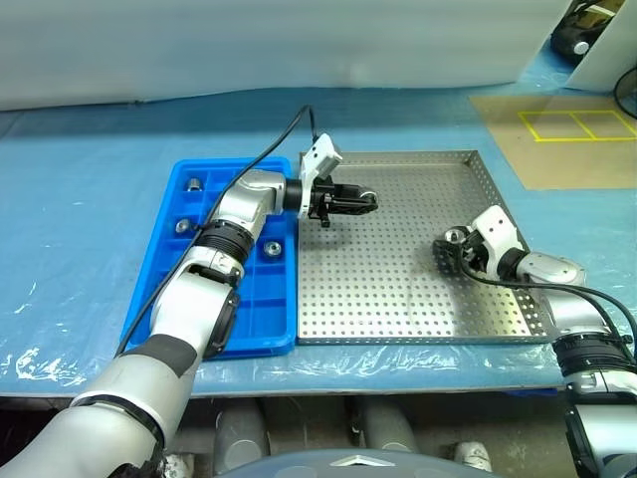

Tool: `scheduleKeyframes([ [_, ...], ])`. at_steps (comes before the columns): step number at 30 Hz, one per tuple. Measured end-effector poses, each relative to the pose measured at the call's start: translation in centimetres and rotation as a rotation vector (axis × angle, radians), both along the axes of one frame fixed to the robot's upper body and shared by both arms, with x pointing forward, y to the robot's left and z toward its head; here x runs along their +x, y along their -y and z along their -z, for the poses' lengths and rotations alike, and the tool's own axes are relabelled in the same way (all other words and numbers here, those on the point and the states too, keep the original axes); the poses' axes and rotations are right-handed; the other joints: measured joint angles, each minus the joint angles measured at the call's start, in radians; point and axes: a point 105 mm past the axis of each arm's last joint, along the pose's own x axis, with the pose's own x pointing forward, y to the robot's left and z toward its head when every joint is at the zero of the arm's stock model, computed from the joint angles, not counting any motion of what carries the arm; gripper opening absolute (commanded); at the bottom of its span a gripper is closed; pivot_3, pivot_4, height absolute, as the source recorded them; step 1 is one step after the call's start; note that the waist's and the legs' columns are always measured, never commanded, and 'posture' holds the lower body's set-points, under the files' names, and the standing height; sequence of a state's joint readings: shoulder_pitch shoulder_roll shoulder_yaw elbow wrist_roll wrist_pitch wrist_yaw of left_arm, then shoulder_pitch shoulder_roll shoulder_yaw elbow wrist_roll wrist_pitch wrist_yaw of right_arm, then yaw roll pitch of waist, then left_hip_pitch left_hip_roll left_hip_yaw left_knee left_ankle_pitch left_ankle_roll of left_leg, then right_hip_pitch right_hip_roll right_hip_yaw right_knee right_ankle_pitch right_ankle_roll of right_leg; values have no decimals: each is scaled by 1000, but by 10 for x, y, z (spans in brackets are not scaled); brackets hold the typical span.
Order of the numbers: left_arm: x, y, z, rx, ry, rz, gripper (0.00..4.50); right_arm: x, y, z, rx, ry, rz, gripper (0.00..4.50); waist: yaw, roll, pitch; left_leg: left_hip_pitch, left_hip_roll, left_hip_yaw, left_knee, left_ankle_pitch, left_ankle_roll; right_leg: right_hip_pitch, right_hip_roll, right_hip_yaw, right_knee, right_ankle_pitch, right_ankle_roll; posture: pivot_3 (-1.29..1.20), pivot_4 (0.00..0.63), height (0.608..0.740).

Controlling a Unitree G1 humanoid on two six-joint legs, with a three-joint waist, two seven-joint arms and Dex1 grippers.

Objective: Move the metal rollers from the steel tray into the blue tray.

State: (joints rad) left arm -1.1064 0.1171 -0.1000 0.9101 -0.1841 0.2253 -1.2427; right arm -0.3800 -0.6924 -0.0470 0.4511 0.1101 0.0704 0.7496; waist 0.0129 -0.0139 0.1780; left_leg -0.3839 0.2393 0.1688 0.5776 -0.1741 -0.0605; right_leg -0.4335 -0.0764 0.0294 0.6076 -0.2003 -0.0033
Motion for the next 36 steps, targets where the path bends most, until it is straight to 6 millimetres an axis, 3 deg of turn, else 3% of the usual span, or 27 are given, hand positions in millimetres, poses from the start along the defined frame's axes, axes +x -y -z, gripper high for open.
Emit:
scheduleKeyframes([
  [3,1,1,7,10,-5,-18,1294,-1,1,0,12,1,7,3926,1,0,0,0,0,0,0,0,0,0,0,0,0,0,0,-316,150,740],
  [12,-5,10,16,27,6,28,1294,-3,-7,-8,-4,31,-18,3926,0,0,0,0,0,1,0,-1,1,0,0,0,-1,0,0,-338,150,740],
  [20,-22,38,53,40,-128,59,1294,-1,-29,-41,-25,139,-79,3926,0,0,0,0,0,2,0,-1,1,0,0,1,-1,0,0,-367,150,740],
  [28,-10,37,71,119,-61,-62,3985,-7,-27,-39,-36,122,-73,3976,-5,0,0,1,0,2,0,-2,1,0,0,1,-2,0,0,-381,150,740],
  [36,-11,39,75,158,6,-54,3985,-10,-27,-36,-35,110,-68,3976,-19,0,0,1,0,2,0,-2,1,1,-1,1,-3,0,0,-377,150,740],
])
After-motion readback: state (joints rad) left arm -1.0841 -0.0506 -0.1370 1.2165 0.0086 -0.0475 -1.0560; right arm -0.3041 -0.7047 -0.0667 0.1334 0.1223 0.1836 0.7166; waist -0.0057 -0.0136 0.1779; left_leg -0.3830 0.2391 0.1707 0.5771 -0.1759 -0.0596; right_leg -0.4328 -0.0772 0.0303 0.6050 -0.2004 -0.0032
